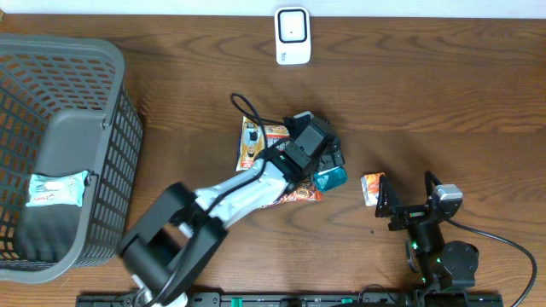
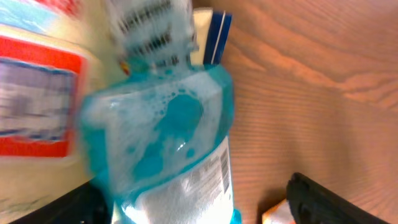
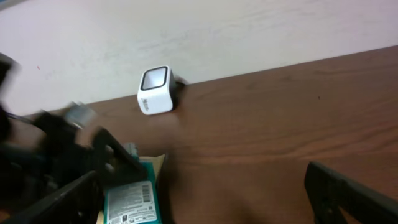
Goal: Scan the item barcode
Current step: 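Carry the bottle right and release it on the yellow bag, then reach the left gripper into the basket and grasp the mint wipes pack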
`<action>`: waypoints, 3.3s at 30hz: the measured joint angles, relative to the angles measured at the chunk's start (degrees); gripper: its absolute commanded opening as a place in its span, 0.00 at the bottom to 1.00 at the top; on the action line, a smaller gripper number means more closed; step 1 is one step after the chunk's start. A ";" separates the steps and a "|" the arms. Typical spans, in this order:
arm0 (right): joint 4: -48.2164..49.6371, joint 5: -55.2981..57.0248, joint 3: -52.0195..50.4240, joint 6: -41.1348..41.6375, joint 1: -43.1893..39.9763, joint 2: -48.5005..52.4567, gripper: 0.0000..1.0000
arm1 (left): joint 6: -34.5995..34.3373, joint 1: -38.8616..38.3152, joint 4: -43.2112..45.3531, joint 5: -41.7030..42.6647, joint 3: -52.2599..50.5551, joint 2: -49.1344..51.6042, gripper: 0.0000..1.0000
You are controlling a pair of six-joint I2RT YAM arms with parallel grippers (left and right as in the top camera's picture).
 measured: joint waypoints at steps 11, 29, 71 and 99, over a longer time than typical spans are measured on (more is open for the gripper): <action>-0.02 0.00 0.00 0.00 0.00 0.00 0.99 | 13.46 0.72 -16.20 -17.86 0.00 -20.79 0.99; -0.02 0.00 0.00 0.00 0.00 0.00 0.99 | 24.96 18.21 -16.63 -38.71 0.00 -51.36 0.98; -0.02 -0.02 0.00 0.00 0.00 0.00 0.99 | 2.78 74.90 -42.18 -17.20 0.22 -14.95 0.98; -0.02 0.00 0.00 0.00 0.00 0.00 0.99 | 2.99 75.65 -31.43 -28.37 -0.31 -2.95 0.98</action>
